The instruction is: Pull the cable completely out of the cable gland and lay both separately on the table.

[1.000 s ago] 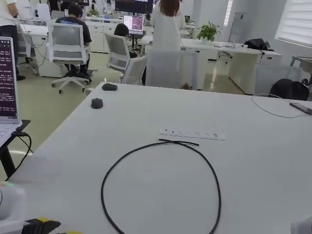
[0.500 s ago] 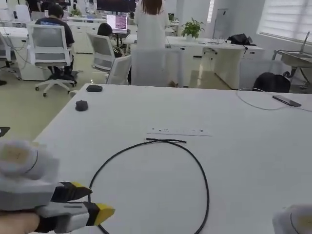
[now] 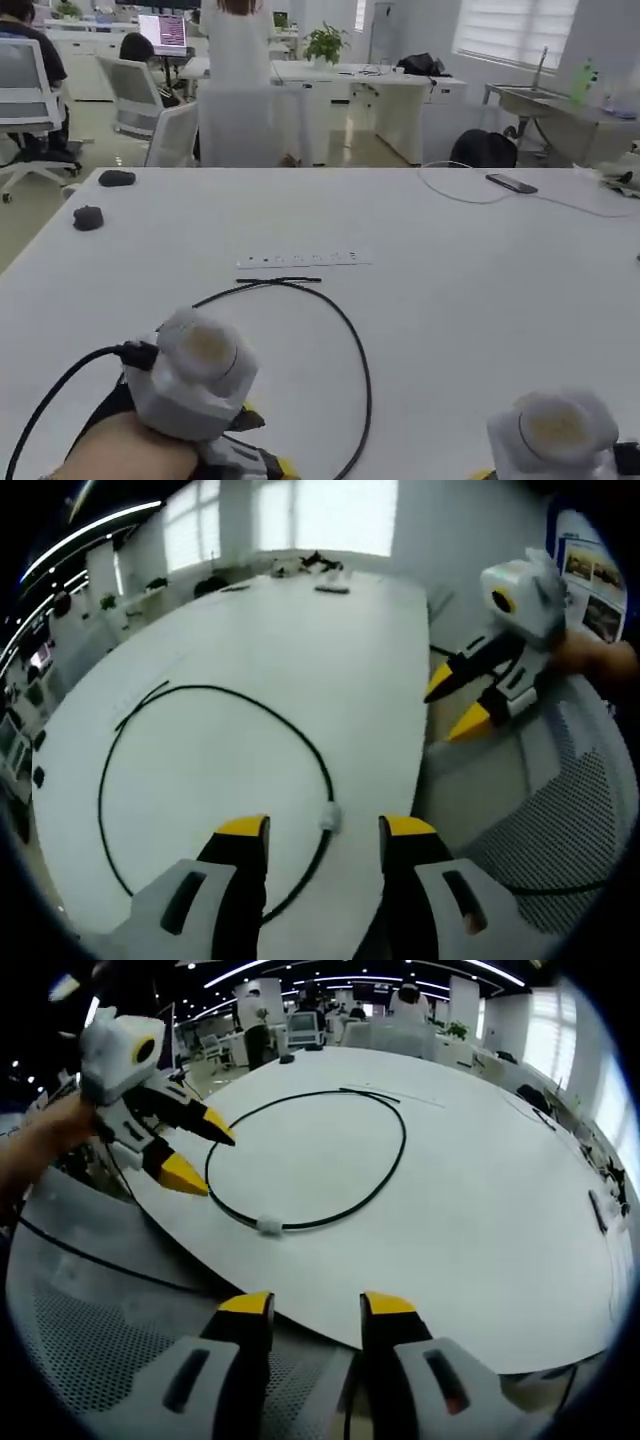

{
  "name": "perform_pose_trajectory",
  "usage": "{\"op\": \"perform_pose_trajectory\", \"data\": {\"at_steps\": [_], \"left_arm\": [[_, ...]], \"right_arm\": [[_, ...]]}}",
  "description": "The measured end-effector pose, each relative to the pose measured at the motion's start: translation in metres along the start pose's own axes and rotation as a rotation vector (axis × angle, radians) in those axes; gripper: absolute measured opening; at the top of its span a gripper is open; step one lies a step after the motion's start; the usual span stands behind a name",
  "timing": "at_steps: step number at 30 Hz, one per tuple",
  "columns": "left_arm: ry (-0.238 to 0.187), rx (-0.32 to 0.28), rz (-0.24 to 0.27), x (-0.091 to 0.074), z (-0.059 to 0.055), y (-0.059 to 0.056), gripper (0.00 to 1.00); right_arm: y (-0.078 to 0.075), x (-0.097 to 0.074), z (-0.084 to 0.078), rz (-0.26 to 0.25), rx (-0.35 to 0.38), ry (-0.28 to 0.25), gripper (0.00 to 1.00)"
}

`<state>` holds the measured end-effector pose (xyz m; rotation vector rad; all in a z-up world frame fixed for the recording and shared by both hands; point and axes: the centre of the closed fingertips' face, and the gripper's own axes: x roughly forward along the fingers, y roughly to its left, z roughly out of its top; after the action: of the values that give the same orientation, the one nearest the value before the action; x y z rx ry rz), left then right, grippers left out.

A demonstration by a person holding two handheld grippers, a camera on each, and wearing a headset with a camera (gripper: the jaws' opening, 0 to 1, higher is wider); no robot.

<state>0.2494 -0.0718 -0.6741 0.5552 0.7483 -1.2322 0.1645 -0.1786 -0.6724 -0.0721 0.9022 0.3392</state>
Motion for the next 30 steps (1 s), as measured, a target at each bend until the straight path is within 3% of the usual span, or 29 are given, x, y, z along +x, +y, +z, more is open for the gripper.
{"op": "perform_pose_trajectory", "data": {"at_steps": [3,10,13,17,23,26,30], "left_arm": [[0.027,0.022,-0.026,0.023,-0.006,-0.006,0.43],[0.068,0.049,-0.049,0.053,-0.020,-0.011,0.35],[0.048,0.040,-0.054,0.059,-0.023,-0.012,0.33],[0.065,0.054,-0.057,0.066,-0.031,-0.013,0.25],[0.080,0.034,-0.045,0.072,-0.040,-0.010,0.24],[0.088,0.050,-0.024,0.073,-0.042,-0.007,0.18],[0.092,0.058,-0.026,0.074,-0.044,-0.007,0.18]], "right_arm": [[-0.001,-0.001,0.000,-0.004,-0.001,-0.001,0.35],[-0.003,-0.001,0.000,-0.011,0.011,-0.003,0.35],[-0.004,-0.001,0.000,-0.013,0.011,-0.005,0.35],[-0.003,-0.001,0.000,-0.012,0.010,-0.006,0.35],[-0.003,-0.001,-0.001,-0.012,0.008,-0.002,0.35],[-0.003,-0.001,-0.001,-0.012,0.008,-0.002,0.35],[-0.003,-0.001,-0.001,-0.013,0.010,-0.006,0.35]]}}
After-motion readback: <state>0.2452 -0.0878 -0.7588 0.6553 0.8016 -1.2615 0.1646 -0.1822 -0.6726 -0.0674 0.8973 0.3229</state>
